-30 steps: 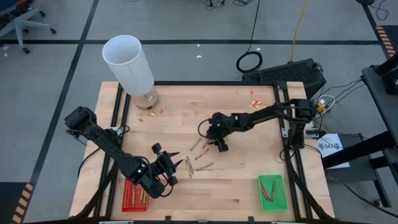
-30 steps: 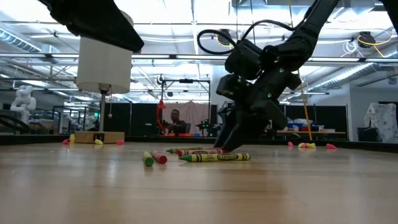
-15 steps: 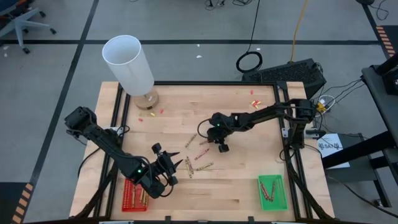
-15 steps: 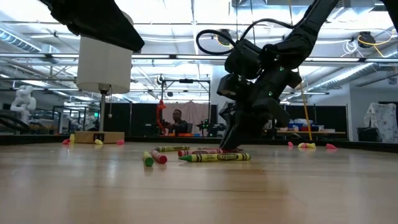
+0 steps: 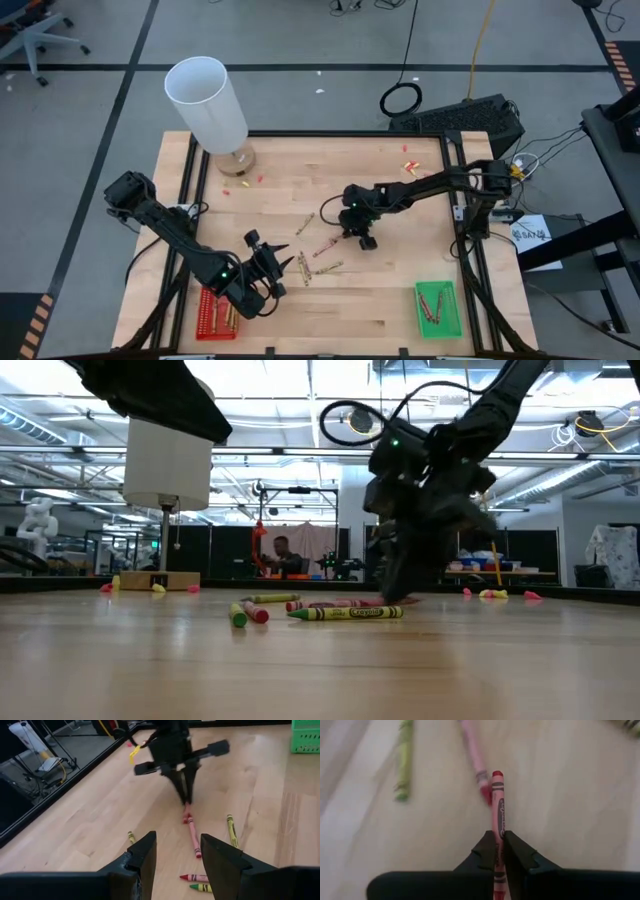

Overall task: Sort crayons
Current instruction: Put the red crayon into the green bin

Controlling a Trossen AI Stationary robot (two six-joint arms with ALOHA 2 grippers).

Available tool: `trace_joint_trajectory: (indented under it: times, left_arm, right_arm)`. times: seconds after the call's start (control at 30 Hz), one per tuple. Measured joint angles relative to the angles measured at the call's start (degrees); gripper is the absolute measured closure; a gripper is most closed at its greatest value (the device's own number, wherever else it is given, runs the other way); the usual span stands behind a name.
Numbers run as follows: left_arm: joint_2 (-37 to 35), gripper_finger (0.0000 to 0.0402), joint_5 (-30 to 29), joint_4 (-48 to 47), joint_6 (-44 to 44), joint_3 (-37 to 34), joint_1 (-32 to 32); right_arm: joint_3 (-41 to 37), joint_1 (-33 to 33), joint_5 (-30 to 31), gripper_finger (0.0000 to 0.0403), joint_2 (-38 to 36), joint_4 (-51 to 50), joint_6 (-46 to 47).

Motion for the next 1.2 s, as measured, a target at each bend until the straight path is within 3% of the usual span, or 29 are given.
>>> trace_joint_trajectory:
  times: [0.37, 0.63, 0.87, 1.2]
  left_arm:
    - [0.0, 0.0249, -0.5, 1.8, -4.4, -4.7, 0.9]
    - [0.0, 0.0249, 0.0, 5.2, -3.6, -5.2, 1.1]
    - [0.0, 0.0249, 0.6, 11.5, 2.6, -5.2, 1.1]
    - [0.0, 0.0249, 2.0, 16.2, 4.6, -5.2, 1.1]
  right_arm:
    - [0.0, 4.9, 0.6, 0.0402, -13.4, -10.4, 4.6]
    - [0.0, 12.0, 8.0, 0.0402, -24.0, -19.6, 8.8]
    - [0.1, 20.2, 15.6, 0.0403, -32.4, -26.1, 15.7]
    - [0.1, 31.4, 25.9, 0.0403, -39.7, -32.2, 20.9]
